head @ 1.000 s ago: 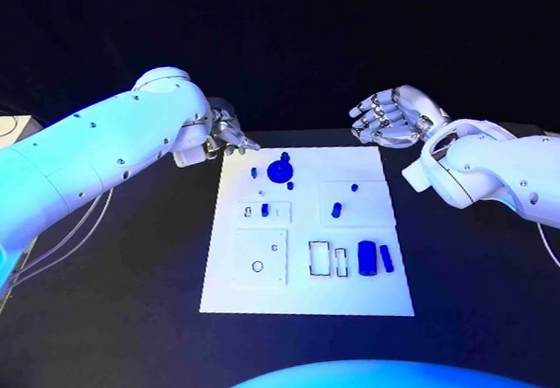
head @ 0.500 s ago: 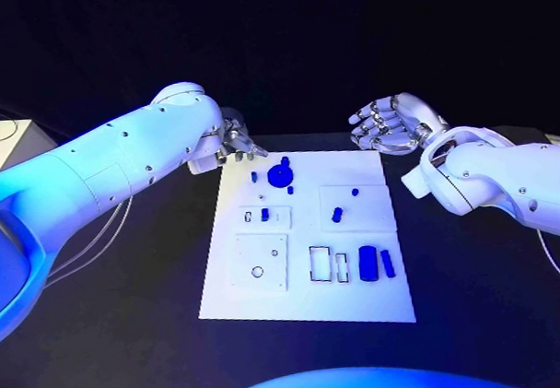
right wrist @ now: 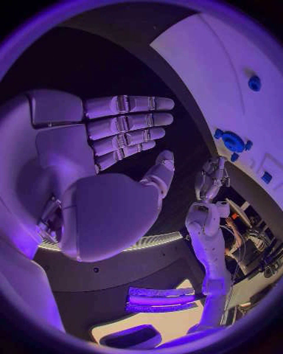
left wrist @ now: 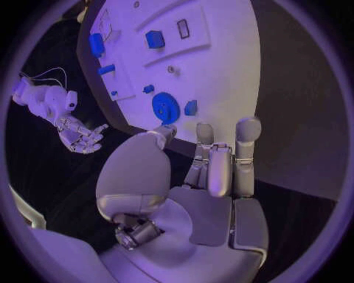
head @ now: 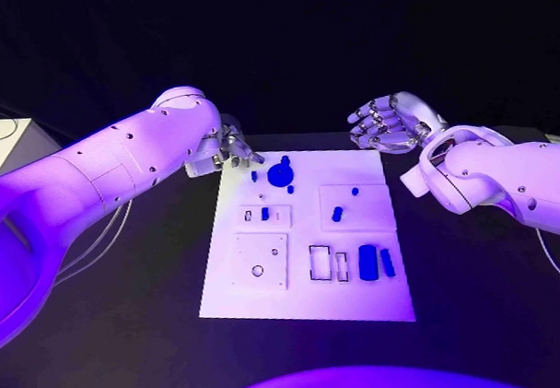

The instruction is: Assemble the parts on the task board

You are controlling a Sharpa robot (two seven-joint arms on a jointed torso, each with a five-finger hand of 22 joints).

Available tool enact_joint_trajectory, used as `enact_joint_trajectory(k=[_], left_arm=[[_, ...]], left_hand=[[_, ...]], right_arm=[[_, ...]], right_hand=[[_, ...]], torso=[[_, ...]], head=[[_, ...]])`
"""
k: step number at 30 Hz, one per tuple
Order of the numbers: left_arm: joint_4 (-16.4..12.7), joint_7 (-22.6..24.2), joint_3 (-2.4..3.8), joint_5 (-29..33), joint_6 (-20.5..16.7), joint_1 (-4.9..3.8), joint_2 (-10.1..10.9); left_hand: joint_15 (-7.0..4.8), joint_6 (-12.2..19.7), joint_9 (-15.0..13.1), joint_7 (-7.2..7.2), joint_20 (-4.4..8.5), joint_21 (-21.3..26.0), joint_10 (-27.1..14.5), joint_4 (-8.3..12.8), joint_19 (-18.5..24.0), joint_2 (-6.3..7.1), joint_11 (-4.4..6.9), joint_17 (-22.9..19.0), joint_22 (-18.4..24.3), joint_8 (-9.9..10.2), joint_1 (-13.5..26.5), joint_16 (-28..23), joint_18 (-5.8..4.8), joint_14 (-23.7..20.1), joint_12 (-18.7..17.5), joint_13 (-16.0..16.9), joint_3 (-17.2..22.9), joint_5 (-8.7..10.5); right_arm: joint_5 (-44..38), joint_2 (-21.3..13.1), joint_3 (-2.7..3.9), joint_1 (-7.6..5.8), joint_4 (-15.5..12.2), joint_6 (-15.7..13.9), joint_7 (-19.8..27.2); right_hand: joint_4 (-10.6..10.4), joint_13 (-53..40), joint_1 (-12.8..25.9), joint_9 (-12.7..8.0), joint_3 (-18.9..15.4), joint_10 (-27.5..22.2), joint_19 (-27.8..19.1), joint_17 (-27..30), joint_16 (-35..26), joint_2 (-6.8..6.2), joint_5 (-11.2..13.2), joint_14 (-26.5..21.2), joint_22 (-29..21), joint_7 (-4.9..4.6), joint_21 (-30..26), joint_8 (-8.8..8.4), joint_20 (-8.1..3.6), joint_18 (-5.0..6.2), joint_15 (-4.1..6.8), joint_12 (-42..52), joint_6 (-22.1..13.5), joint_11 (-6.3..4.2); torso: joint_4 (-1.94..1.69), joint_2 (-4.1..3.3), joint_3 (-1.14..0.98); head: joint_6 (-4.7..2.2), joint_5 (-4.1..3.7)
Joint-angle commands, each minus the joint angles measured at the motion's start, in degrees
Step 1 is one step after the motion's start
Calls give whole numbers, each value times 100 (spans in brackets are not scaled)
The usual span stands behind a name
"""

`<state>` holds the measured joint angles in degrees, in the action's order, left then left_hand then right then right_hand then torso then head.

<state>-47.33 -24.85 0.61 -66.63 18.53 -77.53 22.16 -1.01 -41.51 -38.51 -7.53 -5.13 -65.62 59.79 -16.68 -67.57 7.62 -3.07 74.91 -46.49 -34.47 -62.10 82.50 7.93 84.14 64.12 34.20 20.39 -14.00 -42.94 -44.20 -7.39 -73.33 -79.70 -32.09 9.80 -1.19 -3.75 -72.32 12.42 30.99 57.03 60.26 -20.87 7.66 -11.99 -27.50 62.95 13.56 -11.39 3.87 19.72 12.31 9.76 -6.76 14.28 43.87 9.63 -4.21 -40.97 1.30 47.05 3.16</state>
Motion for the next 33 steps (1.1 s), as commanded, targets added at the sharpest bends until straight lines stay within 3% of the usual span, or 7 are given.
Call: enact_joint_trajectory(k=[1, 10, 13, 21, 28, 33], left_arm=[[13, 54, -4, 6, 188, 8, -26], [47, 86, -22, 43, 295, 65, -66], [60, 73, -30, 49, 359, 84, -74], [65, 43, -40, 54, 419, 96, -64], [31, 43, -42, 101, 427, 99, -55], [-8, 40, -42, 183, 407, 99, -44]], left_hand=[[29, -43, 7, 5, -24, -34, 5, 8, -24, -7, 4, 186, -29, -31, -61, 35, 50, 93, 31, 22, -23, -2], [12, -120, 11, 30, -14, -73, 36, 10, -50, -24, 25, 224, -83, -108, -156, 64, 41, 108, 69, 65, -20, -10], [3, -161, 0, 45, -9, -80, 40, 9, -51, -38, 37, 229, -92, -157, -185, 70, 40, 109, 75, 69, -19, -13], [-40, -273, -108, 112, 24, -98, 52, 5, -47, -64, 91, 229, -110, -399, -261, 78, 40, 107, 88, 75, -39, -16], [-50, -269, -137, 126, 32, -97, 46, 9, -43, -81, 104, 222, -108, -445, -286, 75, 40, 104, 83, 61, -34, -21], [-79, -210, -219, 160, 60, -102, 42, 14, -35, -203, 136, 212, -112, -571, -441, 73, 40, 99, 76, 52, 96, -42]], right_arm=[[-17, 6, 2, 3, -4, 46, 69], [-17, 9, 2, 3, -4, 44, 78], [-17, 8, 2, 3, -5, 43, 79], [-17, 5, 2, 3, -4, 42, 77], [-17, 3, 2, 3, -4, 40, 75], [-17, 2, 2, 3, -3, 40, 74]], right_hand=[[10, 8, 47, -8, -16, 7, 11, 6, -31, -20, -24, 11, -8, -273, -2, 36, 37, 65, -10, -23, -31, 51], [9, 8, 51, -9, -16, 7, 11, 8, -33, -17, -27, 12, -13, -272, -2, 37, 38, 65, -10, -23, -31, 50], [9, 8, 51, -9, -16, 7, 11, 8, -33, -17, -27, 12, -13, -272, -2, 37, 38, 65, -10, -23, -31, 50], [9, 8, 51, -9, -16, 7, 11, 8, -33, -17, -27, 12, -13, -272, -2, 37, 38, 65, -10, -23, -31, 50], [9, 8, 51, -9, -16, 7, 11, 8, -33, -17, -27, 12, -13, -272, -2, 37, 38, 65, -10, -23, -31, 50], [9, 8, 51, -9, -16, 7, 11, 8, -33, -17, -27, 12, -13, -272, -2, 37, 38, 65, -10, -23, -31, 50]], torso=[[-3, -1, -1], [5, -6, -1], [7, -5, -10], [2, -2, -10], [-2, 2, -5], [3, -2, -5]], head=[[-1, 8], [13, -5], [20, -10], [26, -20], [39, -23], [45, -21]])
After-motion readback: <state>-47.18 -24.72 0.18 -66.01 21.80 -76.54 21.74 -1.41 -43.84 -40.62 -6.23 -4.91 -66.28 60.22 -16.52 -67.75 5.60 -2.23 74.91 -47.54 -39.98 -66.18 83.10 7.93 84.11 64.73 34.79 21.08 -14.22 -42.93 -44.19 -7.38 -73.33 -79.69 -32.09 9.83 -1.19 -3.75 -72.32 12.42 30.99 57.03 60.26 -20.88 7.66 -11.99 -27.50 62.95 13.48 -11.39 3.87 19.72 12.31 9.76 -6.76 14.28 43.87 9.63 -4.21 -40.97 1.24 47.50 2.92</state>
